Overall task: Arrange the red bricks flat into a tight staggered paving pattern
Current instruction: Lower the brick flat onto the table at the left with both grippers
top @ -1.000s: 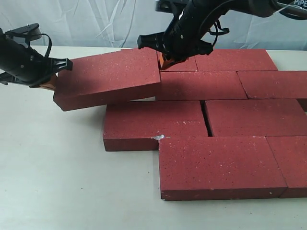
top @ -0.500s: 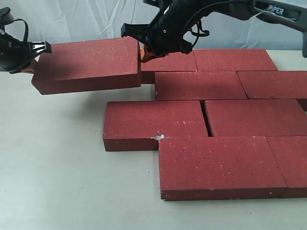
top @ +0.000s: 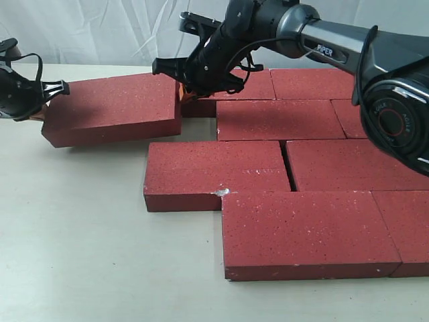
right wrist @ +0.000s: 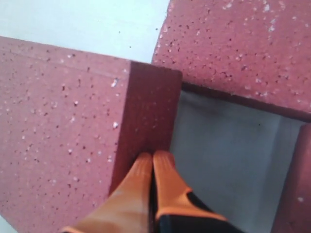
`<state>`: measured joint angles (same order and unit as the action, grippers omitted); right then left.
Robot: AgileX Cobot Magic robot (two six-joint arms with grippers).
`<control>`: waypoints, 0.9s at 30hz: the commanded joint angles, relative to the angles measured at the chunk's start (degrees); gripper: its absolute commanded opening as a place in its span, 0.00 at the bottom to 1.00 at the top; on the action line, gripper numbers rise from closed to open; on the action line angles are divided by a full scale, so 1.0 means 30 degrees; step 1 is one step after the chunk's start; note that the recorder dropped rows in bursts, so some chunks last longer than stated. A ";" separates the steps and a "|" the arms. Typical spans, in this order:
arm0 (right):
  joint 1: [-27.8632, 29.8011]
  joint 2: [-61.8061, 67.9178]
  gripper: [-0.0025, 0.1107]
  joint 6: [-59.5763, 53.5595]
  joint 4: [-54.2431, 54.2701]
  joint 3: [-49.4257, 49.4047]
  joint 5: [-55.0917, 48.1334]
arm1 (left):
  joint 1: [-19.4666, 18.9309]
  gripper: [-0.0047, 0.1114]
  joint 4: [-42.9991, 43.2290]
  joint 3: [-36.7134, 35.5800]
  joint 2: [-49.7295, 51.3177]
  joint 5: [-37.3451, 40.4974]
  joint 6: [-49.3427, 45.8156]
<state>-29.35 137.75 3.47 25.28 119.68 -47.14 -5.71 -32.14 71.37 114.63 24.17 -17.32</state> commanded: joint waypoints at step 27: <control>-0.1092 0.1271 0.02 0.0943 -0.0458 0.0238 0.0477 | -0.1443 0.04 0.1956 0.0396 0.0345 0.0076 0.0121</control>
<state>-32.17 141.54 4.67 25.84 119.93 -44.69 -8.92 -26.60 72.16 115.75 23.97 -17.44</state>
